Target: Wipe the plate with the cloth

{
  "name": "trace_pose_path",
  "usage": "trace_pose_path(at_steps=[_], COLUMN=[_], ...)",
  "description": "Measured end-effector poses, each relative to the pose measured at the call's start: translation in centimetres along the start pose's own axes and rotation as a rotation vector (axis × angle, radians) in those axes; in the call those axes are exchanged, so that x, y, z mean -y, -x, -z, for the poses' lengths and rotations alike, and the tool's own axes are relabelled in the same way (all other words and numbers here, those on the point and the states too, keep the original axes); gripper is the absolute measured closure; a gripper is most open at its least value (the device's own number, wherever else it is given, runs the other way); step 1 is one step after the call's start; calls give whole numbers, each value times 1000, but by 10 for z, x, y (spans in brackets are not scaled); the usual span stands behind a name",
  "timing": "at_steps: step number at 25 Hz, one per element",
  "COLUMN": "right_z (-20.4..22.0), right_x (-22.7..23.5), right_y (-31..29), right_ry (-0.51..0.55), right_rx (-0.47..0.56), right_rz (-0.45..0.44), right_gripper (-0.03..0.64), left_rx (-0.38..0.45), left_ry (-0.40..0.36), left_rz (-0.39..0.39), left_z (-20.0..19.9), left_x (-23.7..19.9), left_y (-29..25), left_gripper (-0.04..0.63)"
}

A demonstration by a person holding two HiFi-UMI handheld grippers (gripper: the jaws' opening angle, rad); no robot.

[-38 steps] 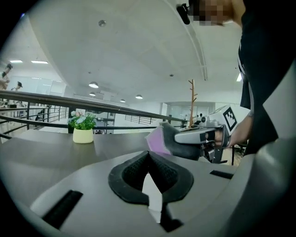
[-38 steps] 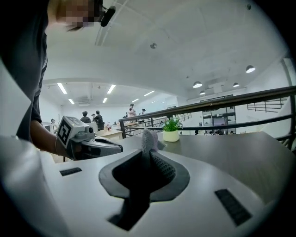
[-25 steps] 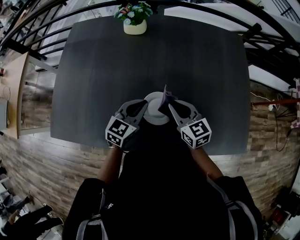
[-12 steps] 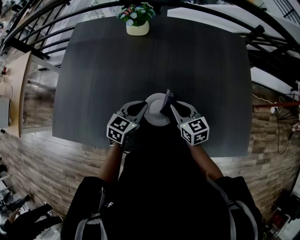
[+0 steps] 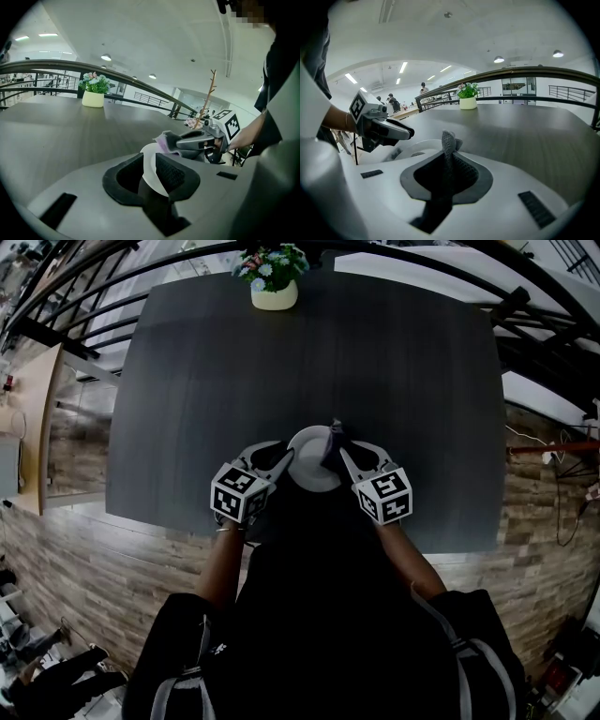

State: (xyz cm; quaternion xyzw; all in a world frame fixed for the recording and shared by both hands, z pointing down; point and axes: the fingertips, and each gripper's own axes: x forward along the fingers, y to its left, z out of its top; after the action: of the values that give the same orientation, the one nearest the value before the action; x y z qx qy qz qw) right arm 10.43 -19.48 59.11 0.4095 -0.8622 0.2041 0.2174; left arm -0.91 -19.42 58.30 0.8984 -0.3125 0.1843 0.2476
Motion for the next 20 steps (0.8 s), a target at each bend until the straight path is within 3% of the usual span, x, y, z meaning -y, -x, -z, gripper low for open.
trace_pose_path(at_steps=[7,12,20], right_z=[4,6,11], right_x=[0,3,5], right_y=[-5,-8,-10], right_ry=[6,5,-31], right_rx=[-45,-89,-123], right_rz=[-4,7,-3], right_gripper=[575,575,575], left_rx=[-102,-190,-173], left_ry=[139,170,297], left_rz=[13,47,144], left_z=[21,27,19], left_x=[-9,-5,10], left_y=[0,-3,-13], left_gripper=[501,477,465])
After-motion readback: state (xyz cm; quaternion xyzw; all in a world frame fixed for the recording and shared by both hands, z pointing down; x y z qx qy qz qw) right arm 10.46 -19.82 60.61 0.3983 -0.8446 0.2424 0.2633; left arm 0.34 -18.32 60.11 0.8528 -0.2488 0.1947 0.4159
